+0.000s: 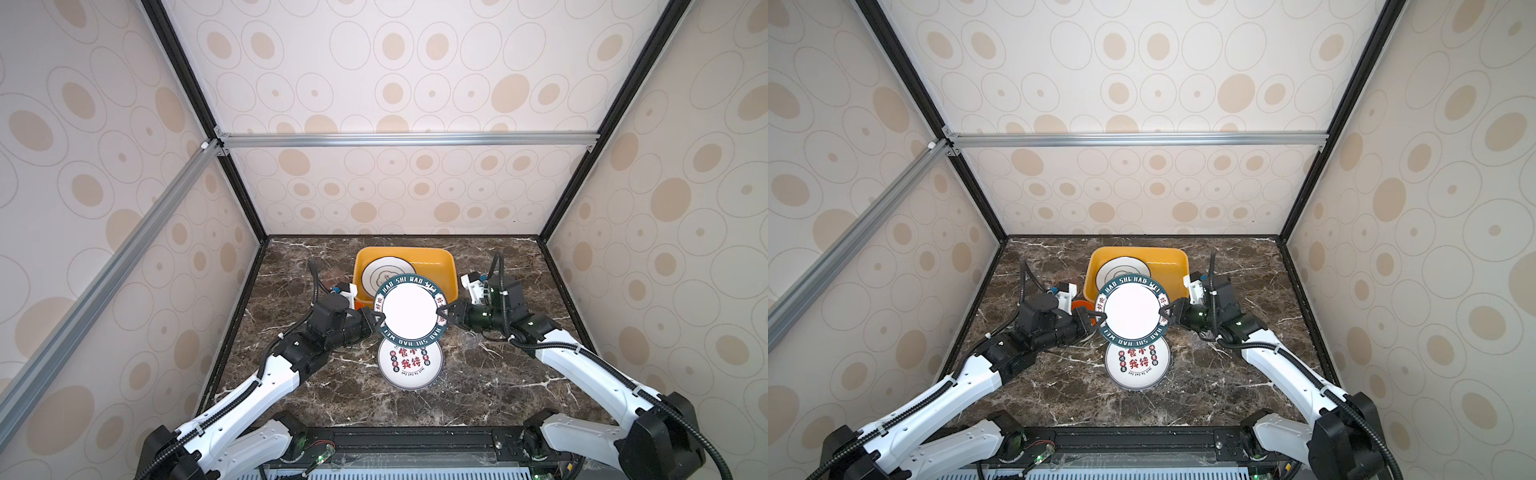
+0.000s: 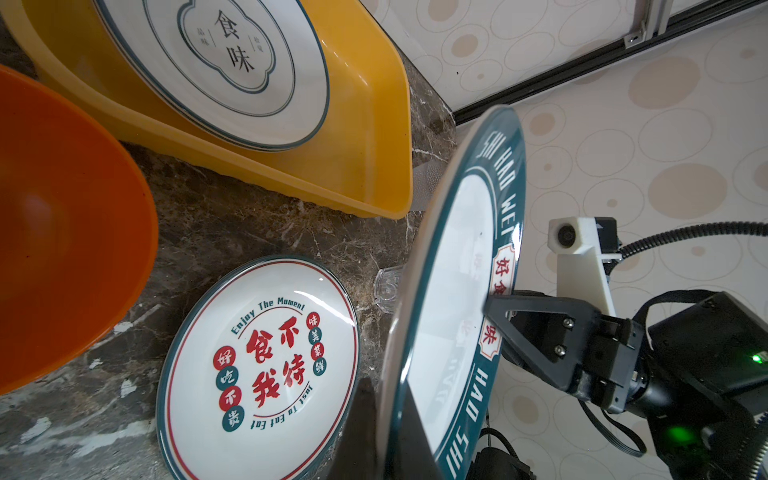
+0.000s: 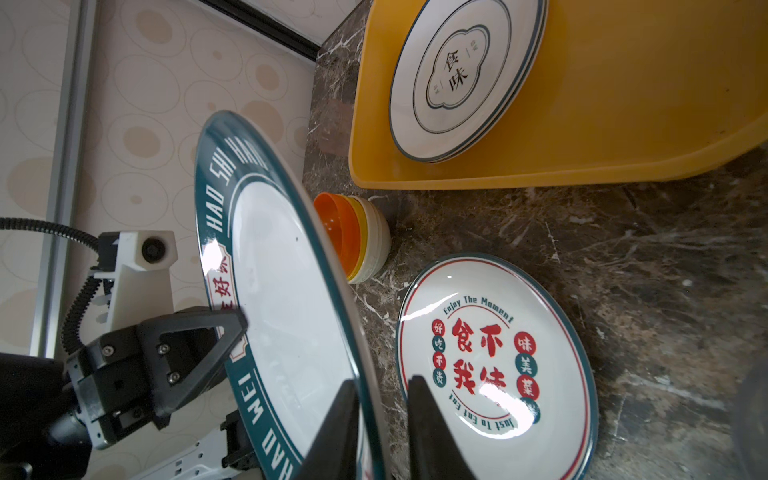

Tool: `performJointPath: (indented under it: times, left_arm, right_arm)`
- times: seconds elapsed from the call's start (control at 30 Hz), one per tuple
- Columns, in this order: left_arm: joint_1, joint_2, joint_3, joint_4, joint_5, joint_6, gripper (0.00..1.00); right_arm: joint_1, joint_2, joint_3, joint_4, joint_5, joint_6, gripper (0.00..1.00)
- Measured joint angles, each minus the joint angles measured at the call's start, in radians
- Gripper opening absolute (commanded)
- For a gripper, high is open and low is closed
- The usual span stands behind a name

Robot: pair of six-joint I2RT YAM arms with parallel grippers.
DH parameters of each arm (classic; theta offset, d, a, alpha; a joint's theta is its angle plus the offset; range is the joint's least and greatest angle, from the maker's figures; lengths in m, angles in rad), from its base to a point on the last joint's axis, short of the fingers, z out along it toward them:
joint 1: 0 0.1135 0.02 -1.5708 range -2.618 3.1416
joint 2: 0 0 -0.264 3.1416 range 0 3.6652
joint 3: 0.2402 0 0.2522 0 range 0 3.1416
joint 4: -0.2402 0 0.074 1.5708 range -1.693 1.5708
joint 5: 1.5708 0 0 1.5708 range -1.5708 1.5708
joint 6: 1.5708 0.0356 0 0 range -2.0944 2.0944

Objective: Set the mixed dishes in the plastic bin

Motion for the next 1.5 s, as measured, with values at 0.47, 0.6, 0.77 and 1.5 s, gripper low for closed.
performJointPath:
  times: [0.47,0.6,0.77,1.5]
  left_arm:
    - [0.026,-0.005,-0.030,0.024,0.010,-0.028,0.41]
    - [0.039,-0.019,-0.031,0.021,0.002,-0.027,0.53]
    - [0.058,-0.063,-0.031,0.003,-0.033,-0.019,0.61]
    - [0.067,-0.063,-0.001,-0.079,-0.085,0.039,0.67]
  right_arm:
    - [-0.001,0.002,-0.002,-0.003,0.011,0.002,0.01]
    - [-0.001,0.014,-0.001,-0.005,0.031,0.002,0.01]
    - [-0.005,0.067,0.019,-0.015,0.058,0.002,0.01]
    - [-0.074,0.435,0.338,-0.027,0.089,-0.001,0.01]
